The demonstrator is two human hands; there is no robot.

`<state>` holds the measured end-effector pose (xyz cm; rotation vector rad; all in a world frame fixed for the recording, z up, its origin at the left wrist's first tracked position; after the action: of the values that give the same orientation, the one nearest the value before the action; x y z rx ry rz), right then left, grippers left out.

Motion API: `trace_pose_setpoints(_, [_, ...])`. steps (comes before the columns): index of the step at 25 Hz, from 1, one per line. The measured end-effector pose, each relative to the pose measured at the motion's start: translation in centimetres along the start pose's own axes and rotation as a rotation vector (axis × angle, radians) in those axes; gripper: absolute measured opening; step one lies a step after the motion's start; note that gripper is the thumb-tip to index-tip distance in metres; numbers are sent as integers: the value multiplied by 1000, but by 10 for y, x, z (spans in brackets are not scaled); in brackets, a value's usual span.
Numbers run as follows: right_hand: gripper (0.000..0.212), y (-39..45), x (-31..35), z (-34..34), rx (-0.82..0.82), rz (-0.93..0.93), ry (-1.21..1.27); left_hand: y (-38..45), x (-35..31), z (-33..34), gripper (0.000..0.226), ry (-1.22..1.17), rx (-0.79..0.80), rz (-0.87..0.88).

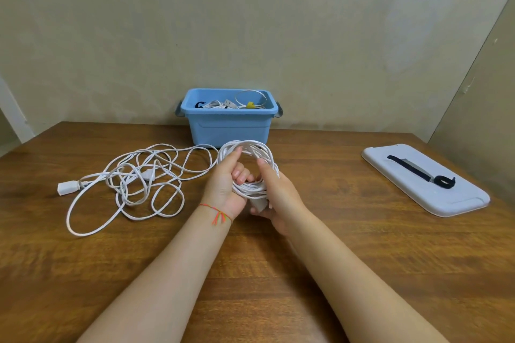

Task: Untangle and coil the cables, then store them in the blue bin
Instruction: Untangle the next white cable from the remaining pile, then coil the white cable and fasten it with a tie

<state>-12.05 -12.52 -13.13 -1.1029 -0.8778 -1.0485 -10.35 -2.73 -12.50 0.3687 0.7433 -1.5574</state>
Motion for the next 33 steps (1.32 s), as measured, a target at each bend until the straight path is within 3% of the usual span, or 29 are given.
trace_pose_setpoints(3, [33, -2, 7, -9, -130, -76, -46, 0, 0, -1, 14, 199, -13, 11])
trace_pose_setpoints(7, [36, -1, 15, -23, -201, -155, -62, 3, 10, -3, 33, 383, 43, -81])
trace_pose_setpoints(10, [28, 0, 31, -36, -235, -255, -249, 0, 15, 0, 30, 503, 78, -84])
trace_pose_setpoints(13, [28, -5, 53, -51, -110, -283, -577, -2, -15, 6, 70, 890, 123, 290])
trace_pose_setpoints(15, [25, -11, 60, -53, 40, -197, -852, -10, -24, 27, 63, 1171, 278, 434])
trace_pose_setpoints(17, [23, -17, 59, -50, 179, -137, -1115, -13, -10, 49, 43, 1454, 415, 348])
trace_pose_setpoints(19, [15, -21, 62, -54, 233, -132, -1178, -14, 11, 66, 53, 1622, 476, 201])
trace_pose_setpoints(22, [18, -18, 70, -88, 134, -84, -1100, -9, 39, 82, 62, 1674, 514, 45])
trace_pose_setpoints(24, [20, -12, 73, -117, 21, -85, -1030, 1, 57, 94, 56, 1655, 480, 80])
trace_pose_setpoints(27, [43, -2, 77, -159, -147, -162, -938, 20, 88, 111, 52, 1451, 417, 79])
trace_pose_setpoints(31, [54, 0, 82, -216, -126, -154, -584, 38, 124, 125, 32, 1291, 457, -12])
trace_pose_setpoints(33, [53, 3, 89, -243, -208, -162, -587, 46, 143, 131, 28, 1300, 456, -49])
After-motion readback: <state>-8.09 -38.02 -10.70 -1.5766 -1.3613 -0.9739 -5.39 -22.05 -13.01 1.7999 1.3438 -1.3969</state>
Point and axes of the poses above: each hand's wrist, its own y-axis towards the middle knuckle, its own z-axis out of the palm, x = y × z, the point moved 5 cm from there along y, towards the middle knuckle, and after that the axes turned 1 degree about y, right-handed, at the moved point
